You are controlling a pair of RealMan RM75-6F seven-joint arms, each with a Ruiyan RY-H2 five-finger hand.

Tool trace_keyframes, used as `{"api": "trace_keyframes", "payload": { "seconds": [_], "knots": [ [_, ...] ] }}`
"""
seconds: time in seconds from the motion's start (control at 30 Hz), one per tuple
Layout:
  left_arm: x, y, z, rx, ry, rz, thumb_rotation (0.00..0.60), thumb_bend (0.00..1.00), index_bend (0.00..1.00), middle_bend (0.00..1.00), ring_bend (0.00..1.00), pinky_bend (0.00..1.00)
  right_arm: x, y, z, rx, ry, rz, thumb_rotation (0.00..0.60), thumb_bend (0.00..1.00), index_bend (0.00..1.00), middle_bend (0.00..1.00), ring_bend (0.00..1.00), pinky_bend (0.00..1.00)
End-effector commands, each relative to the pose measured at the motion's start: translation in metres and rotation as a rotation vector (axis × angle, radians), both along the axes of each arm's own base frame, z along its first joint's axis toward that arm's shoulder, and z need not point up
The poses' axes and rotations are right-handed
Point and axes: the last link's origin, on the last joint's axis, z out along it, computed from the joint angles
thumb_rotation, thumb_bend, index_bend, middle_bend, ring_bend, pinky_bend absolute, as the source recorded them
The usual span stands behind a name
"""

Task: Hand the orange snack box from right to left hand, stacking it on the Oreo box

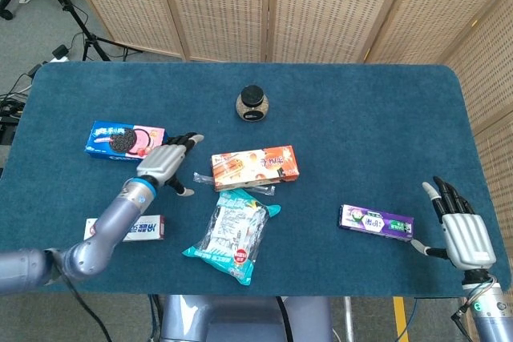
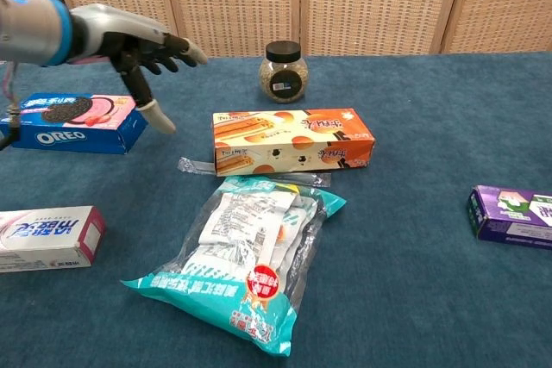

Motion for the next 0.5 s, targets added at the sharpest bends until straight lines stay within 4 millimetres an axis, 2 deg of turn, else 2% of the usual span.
{"api": "trace_keyframes", "payload": {
  "seconds": [0.03, 0.33, 0.5],
  "knots": [
    [0.033, 0.010, -0.030, -0.068, 0.047, -0.029, 0.600, 0.13, 0.03, 0.00, 0.00, 0.00, -0.001, 0.000, 0.002, 0.002, -0.009, -0.005, 0.600, 0.00, 0.00, 0.00, 0.00, 0.17],
    [0.079, 0.020, -0.054, -0.088, 0.070, -0.079, 0.600, 0.13, 0.03, 0.00, 0.00, 0.00, -0.004, 0.000, 0.005, 0.008, -0.038, -0.008, 0.600, 0.00, 0.00, 0.00, 0.00, 0.17],
    [0.095, 0.021, -0.069, -0.087, 0.112, -0.093, 0.600, 0.13, 0.03, 0.00, 0.00, 0.00, -0.004, -0.001, 0.007, 0.002, -0.056, -0.009, 0.600, 0.00, 0.00, 0.00, 0.00, 0.17]
  ]
}}
